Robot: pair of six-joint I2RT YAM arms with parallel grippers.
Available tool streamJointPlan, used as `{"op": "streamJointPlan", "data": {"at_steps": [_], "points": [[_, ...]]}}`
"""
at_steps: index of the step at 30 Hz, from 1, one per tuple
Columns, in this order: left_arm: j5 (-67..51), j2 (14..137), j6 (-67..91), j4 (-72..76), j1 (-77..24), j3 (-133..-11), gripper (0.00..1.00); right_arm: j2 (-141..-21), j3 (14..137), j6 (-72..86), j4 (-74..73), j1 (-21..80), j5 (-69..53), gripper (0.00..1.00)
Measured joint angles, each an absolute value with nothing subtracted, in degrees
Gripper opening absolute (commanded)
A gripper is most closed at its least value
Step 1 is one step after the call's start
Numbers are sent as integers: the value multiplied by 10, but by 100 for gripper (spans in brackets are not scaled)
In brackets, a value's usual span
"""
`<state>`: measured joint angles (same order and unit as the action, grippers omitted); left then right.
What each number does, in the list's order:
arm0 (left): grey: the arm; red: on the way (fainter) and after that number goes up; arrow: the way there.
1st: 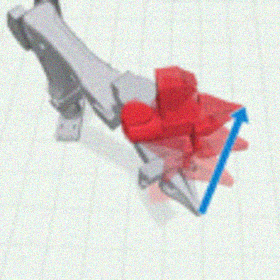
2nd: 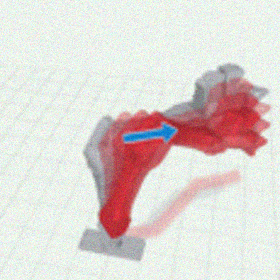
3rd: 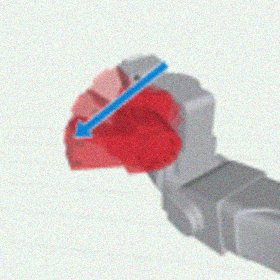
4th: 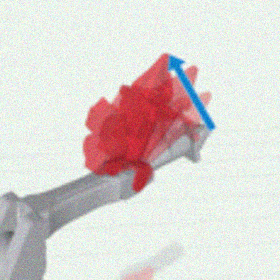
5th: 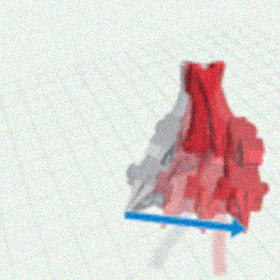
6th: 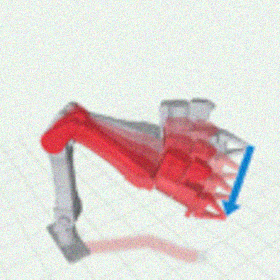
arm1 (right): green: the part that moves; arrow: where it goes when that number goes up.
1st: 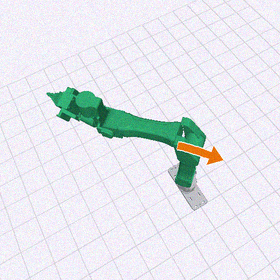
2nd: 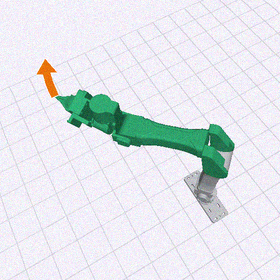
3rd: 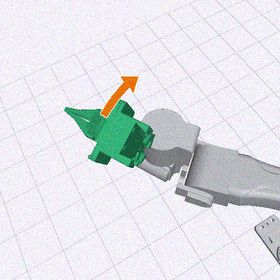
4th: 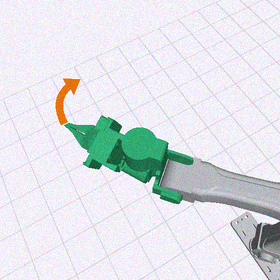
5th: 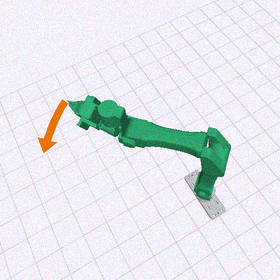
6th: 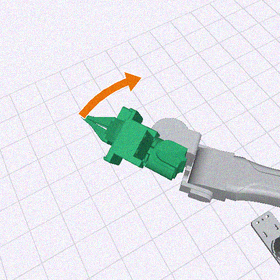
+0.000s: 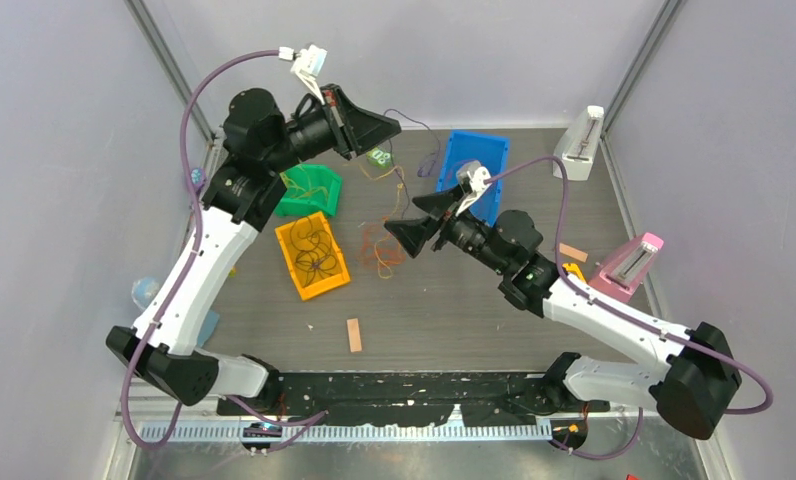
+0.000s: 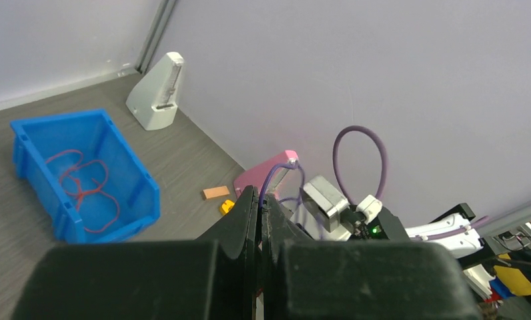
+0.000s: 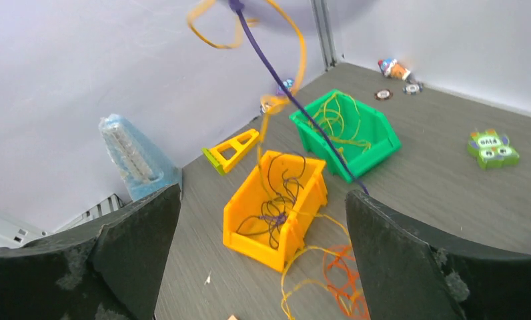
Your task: Untangle the cables
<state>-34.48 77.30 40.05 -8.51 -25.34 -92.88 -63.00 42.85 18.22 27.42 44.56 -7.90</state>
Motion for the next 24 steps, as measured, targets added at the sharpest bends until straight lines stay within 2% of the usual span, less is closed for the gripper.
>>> {"op": "streamJointPlan", "data": {"at_steps": [1,4,5,6,7,8,9,11,17,24], "points": [[-343,777,401,-85,-259,-930,0,-638,439,180,280,446,-82,94],[-340,785,401,-85,-273,-937,0,-658,460,176,299,446,-87,72],[-339,786,401,-85,-277,-940,0,-667,466,177,304,446,-87,58],[-338,786,401,-85,-281,-941,0,-674,471,176,308,446,-87,50],[-338,787,401,-86,-285,-944,0,-683,476,176,311,446,-86,37],[-338,787,401,-86,-289,-946,0,-691,481,179,313,446,-85,30],[-338,787,401,-85,-292,-948,0,-699,485,180,314,446,-81,13],[-337,787,401,-85,-298,-951,0,-710,486,187,314,446,-64,6],[-319,788,379,-101,-295,-960,0,-697,459,204,303,446,-18,5],[-309,819,358,-126,-267,-1012,0,-625,286,314,187,441,85,5]]}}
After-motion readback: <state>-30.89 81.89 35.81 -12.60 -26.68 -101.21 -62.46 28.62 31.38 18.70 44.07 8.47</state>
